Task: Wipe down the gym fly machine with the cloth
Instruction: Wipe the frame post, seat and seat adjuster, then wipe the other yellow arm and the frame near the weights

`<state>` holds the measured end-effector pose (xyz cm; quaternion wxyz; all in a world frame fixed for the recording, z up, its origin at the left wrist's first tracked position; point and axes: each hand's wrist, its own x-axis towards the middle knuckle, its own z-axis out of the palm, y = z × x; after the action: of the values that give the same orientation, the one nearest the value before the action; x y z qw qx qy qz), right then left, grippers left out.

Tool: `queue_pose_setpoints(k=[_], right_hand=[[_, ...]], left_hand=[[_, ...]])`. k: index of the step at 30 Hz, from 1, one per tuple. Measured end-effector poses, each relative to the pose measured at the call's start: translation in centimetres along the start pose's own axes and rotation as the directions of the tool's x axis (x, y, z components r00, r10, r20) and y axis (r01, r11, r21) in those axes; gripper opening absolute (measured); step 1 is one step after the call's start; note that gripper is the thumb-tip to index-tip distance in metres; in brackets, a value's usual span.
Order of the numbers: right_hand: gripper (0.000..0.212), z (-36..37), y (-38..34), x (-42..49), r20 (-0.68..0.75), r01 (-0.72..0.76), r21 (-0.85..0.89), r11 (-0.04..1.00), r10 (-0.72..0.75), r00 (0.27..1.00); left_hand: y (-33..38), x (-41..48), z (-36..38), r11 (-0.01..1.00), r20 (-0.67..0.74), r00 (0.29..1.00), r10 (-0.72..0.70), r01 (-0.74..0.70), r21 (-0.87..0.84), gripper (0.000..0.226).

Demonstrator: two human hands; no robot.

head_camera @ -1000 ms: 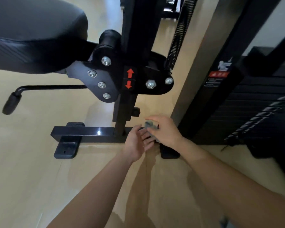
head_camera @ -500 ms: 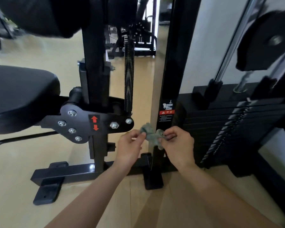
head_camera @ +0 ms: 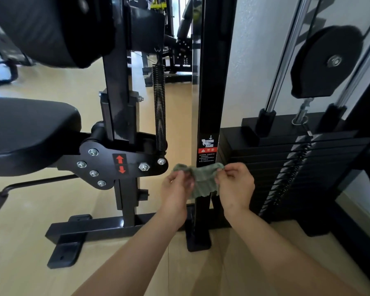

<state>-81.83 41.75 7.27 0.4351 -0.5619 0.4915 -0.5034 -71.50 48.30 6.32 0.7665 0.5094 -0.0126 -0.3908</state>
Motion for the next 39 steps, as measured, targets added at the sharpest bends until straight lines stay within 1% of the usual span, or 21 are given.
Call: queue_pose_setpoints(k=[1, 4, 6, 10, 13, 15, 18, 20, 22, 26, 29, 31, 34, 39], right_hand=[[0.015, 0.2, 0.0, -0.1, 0.012, 0.007, 0.017, 1.0, -0.008, 1.0], [0.013, 0.4, 0.1, -0.6, 0.05, 0.053, 0.099, 0.994, -0.058, 0.997], [0.015, 0.2, 0.2, -0.8, 0.055, 0.109, 0.127, 0.986, -0.117, 0.992], [0.017, 0.2, -0.4, -0.5, 0.047, 0.207, 0.18, 0.962, -0.219, 0.975], [0.021, 0.3, -1.5, -0.1, 0.052, 0.256, 0.239, 0.937, -0.275, 0.96], [0.024, 0.3, -2.3, 0.2, 0.06, 0.276, 0.264, 0.924, -0.302, 0.951], [0.034, 0.3, -3.5, 0.6, 0.081, 0.264, 0.293, 0.919, -0.299, 0.951], [0.041, 0.5, -4.2, 0.5, 0.092, 0.255, 0.318, 0.913, -0.297, 0.95], [0.045, 0.7, -5.1, 0.5, 0.084, 0.251, 0.34, 0.907, -0.294, 0.952], [0.038, 0.7, -7.3, 1.5, -0.025, 0.234, 0.424, 0.875, -0.247, 0.969], [0.026, 0.5, -9.3, 2.5, -0.074, 0.277, 0.421, 0.864, -0.272, 0.96], [0.022, 0.5, -10.7, 3.1, -0.063, 0.299, 0.414, 0.86, -0.3, 0.952], [0.022, 0.4, -13.1, 4.0, -0.016, 0.331, 0.425, 0.843, -0.358, 0.933], [0.031, -0.4, -17.1, 5.3, 0.07, 0.353, 0.462, 0.813, -0.431, 0.9]], left_hand=[[-0.3, -0.2, 0.3, 0.998, 0.024, 0.998, 0.049, -0.05, 0.026, 0.02], [-0.8, -0.9, 0.9, 0.964, 0.099, 0.977, 0.191, -0.206, 0.168, 0.013], [-0.6, -1.1, 0.9, 0.929, 0.151, 0.951, 0.269, -0.297, 0.221, 0.02], [0.4, -1.4, 1.0, 0.86, 0.233, 0.89, 0.393, -0.445, 0.249, 0.028], [1.1, -1.7, 1.2, 0.776, 0.307, 0.821, 0.482, -0.562, 0.285, 0.035], [1.7, -1.9, 1.6, 0.731, 0.34, 0.785, 0.518, -0.612, 0.3, 0.04], [2.7, -2.3, 2.6, 0.719, 0.336, 0.774, 0.537, -0.628, 0.297, 0.044], [3.5, -2.8, 3.6, 0.732, 0.3, 0.781, 0.548, -0.621, 0.281, 0.047], [4.6, -3.2, 4.6, 0.719, 0.255, 0.773, 0.581, -0.634, 0.284, 0.047], [6.8, -3.8, 6.8, 0.653, 0.166, 0.73, 0.663, -0.672, 0.35, 0.039], [8.2, -4.4, 8.3, 0.615, 0.132, 0.703, 0.699, -0.685, 0.39, 0.032], [9.3, -4.8, 9.1, 0.594, 0.127, 0.691, 0.712, -0.689, 0.415, 0.031], [11.3, -5.3, 10.4, 0.575, 0.129, 0.664, 0.736, -0.715, 0.397, 0.029], [15.7, -6.8, 13.1, 0.469, 0.146, 0.556, 0.819, -0.793, 0.39, 0.022]])
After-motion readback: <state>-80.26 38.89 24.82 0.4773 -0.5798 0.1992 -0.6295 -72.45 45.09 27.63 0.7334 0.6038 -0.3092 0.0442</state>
